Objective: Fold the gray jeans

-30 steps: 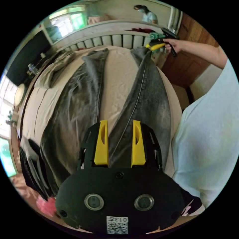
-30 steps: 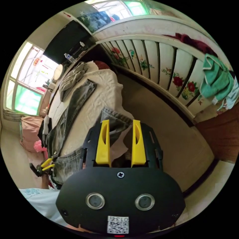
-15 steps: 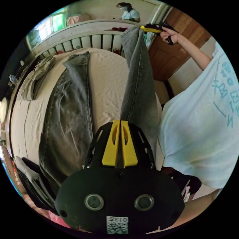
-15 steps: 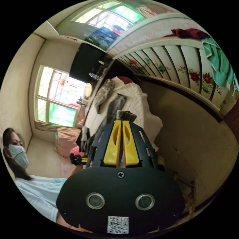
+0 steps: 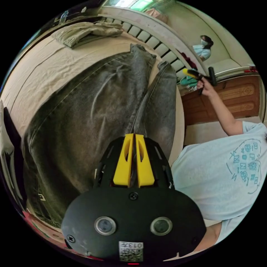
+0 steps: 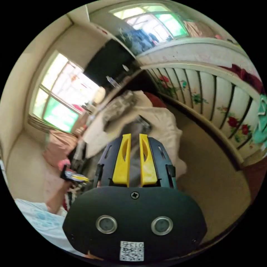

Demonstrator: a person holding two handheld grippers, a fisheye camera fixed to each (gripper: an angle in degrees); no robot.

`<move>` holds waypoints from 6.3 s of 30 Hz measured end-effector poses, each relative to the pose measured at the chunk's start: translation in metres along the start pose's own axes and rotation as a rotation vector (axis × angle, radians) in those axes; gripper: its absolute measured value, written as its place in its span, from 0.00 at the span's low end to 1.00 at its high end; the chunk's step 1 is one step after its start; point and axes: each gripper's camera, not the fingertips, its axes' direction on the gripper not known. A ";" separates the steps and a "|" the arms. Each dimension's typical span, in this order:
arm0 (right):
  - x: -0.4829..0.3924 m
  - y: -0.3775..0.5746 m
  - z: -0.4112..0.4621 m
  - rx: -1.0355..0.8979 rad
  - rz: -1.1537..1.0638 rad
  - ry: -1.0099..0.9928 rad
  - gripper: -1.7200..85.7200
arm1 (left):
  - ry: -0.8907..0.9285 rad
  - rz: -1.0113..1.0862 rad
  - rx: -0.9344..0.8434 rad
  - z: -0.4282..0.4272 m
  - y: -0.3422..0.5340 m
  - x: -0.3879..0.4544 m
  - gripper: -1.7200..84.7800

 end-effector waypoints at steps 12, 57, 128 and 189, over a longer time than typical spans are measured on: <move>-0.015 -0.010 0.077 -0.136 -0.016 -0.148 0.05 | -0.083 0.029 0.037 0.032 -0.014 -0.004 0.03; 0.014 -0.034 0.060 -0.340 -0.014 -0.017 0.05 | -0.341 0.032 0.121 0.065 -0.010 0.025 0.02; -0.296 -0.188 0.381 -0.012 -0.783 0.425 0.06 | -0.813 -0.489 0.291 -0.217 0.120 0.025 0.02; -0.445 -0.125 0.371 -0.232 -1.273 0.288 0.03 | -0.873 -0.444 0.207 -0.288 0.329 0.116 0.02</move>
